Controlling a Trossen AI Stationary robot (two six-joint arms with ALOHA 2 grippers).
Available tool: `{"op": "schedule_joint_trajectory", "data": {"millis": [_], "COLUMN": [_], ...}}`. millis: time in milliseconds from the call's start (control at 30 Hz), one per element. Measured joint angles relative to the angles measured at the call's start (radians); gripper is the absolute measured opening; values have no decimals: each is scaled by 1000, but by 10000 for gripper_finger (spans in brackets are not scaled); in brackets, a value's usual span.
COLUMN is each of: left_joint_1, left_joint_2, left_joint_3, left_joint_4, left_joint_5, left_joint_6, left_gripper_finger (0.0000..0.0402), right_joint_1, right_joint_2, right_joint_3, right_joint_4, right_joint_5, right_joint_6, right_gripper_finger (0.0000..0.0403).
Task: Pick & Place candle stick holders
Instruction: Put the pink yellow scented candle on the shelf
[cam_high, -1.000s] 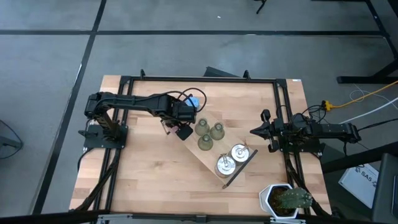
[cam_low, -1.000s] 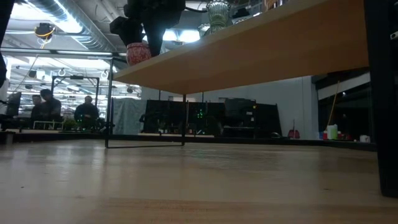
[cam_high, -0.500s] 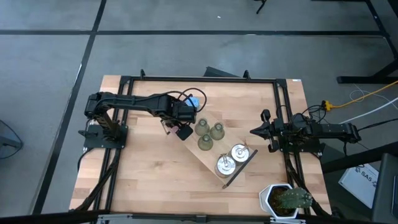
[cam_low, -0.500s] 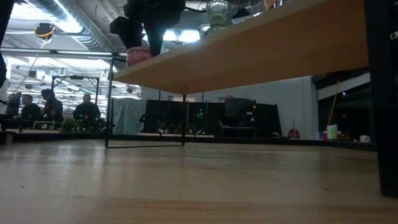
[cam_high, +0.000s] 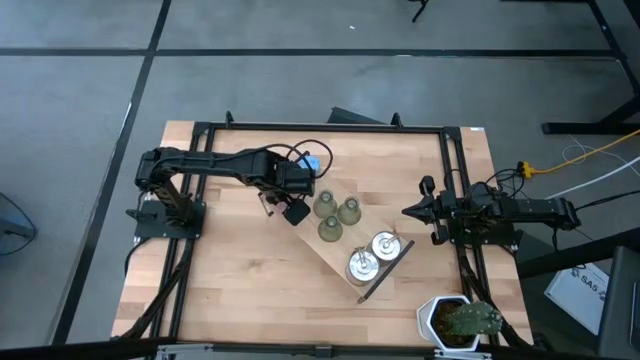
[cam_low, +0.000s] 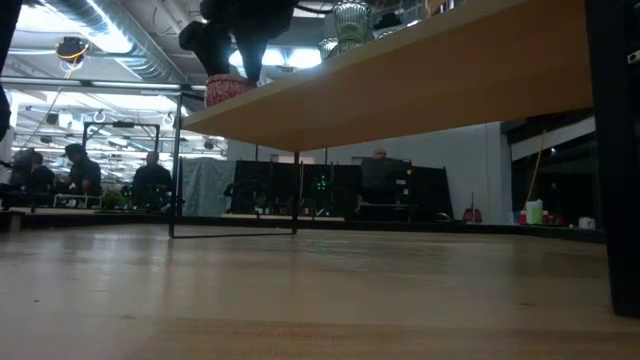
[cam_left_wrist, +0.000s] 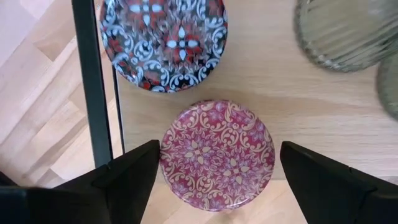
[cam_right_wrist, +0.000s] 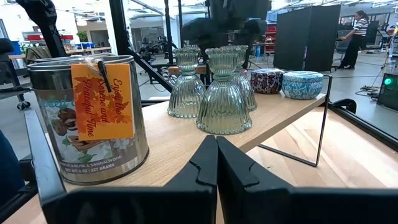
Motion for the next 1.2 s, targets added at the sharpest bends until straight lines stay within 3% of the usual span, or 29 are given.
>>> {"op": "schedule_joint_trajectory", "data": {"millis": [267,533,967,1200], "left_joint_1": [8,-23,-40,-44], "left_joint_2": [0,0,0,0], "left_joint_3": [68,80,80,80], "left_joint_4": [-94,-83,74,64], "left_joint_5": [-3,28,108,110], "left_joint_6": [8,77,184,208], "left_gripper_finger": [329,317,203,144], "right_joint_1": [0,0,0,0], "right_joint_2": [0,0,0,0], "right_joint_3": [0,0,0,0], "right_joint_4": [0,0,0,0], "right_joint_5": [0,0,0,0], "right_joint_6": [0,0,0,0], "right_gripper_finger": [1,1,1,1]}}
